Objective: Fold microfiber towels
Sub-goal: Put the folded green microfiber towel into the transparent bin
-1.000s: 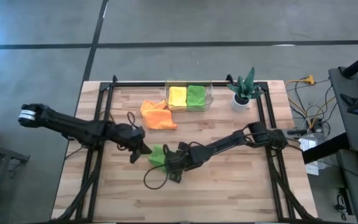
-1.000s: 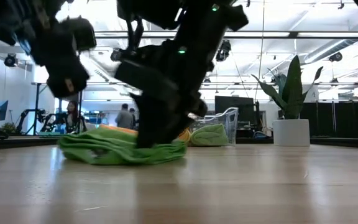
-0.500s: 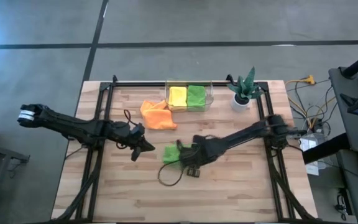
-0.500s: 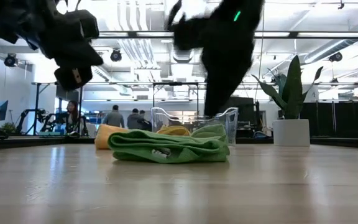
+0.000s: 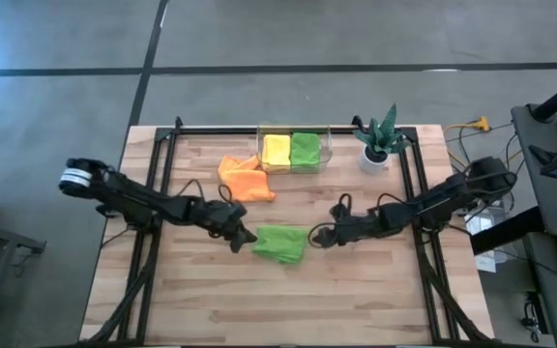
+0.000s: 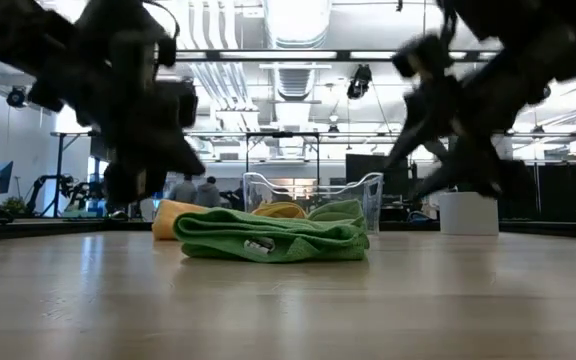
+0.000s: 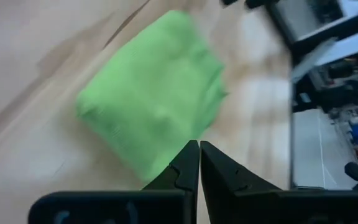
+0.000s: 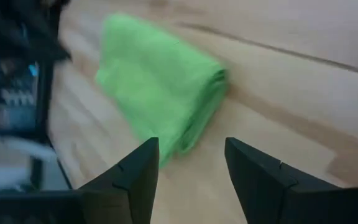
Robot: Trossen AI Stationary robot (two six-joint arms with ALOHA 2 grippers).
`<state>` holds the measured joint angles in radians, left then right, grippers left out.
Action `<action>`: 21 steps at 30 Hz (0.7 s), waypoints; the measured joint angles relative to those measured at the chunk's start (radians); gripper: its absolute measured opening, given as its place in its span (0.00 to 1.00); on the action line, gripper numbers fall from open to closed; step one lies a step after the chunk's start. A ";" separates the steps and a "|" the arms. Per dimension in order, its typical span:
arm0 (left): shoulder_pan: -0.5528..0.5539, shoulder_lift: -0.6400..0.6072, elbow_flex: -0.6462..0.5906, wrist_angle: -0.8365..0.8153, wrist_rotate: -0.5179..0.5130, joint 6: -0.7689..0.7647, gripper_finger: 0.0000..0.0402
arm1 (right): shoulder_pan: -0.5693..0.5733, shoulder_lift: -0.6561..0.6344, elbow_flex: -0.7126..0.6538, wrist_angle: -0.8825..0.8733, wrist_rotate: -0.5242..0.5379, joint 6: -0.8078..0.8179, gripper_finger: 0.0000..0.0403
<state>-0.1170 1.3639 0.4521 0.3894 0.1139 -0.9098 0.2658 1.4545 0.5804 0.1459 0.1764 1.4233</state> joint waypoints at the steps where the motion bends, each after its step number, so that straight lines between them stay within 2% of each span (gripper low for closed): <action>1: 0.000 0.023 0.000 0.001 0.000 -0.019 0.00 | -0.006 0.007 -0.033 0.046 0.001 0.047 0.45; 5: 0.000 0.100 0.001 0.018 0.002 -0.064 0.00 | -0.033 0.060 -0.087 0.137 -0.004 0.158 0.51; 8: 0.000 0.141 0.008 0.041 0.007 -0.080 0.00 | -0.055 0.103 -0.081 0.155 -0.063 0.186 0.55; 15: 0.005 0.229 0.048 0.050 0.008 -0.109 0.00 | -0.082 0.206 0.009 0.163 -0.103 0.142 0.65; 21: 0.005 0.282 0.090 0.049 0.011 -0.109 0.00 | -0.111 0.282 0.086 0.172 -0.137 0.093 0.69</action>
<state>-0.1123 1.6460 0.5424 0.4384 0.1247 -1.0187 0.1547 1.7364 0.6661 0.3179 0.0397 1.5160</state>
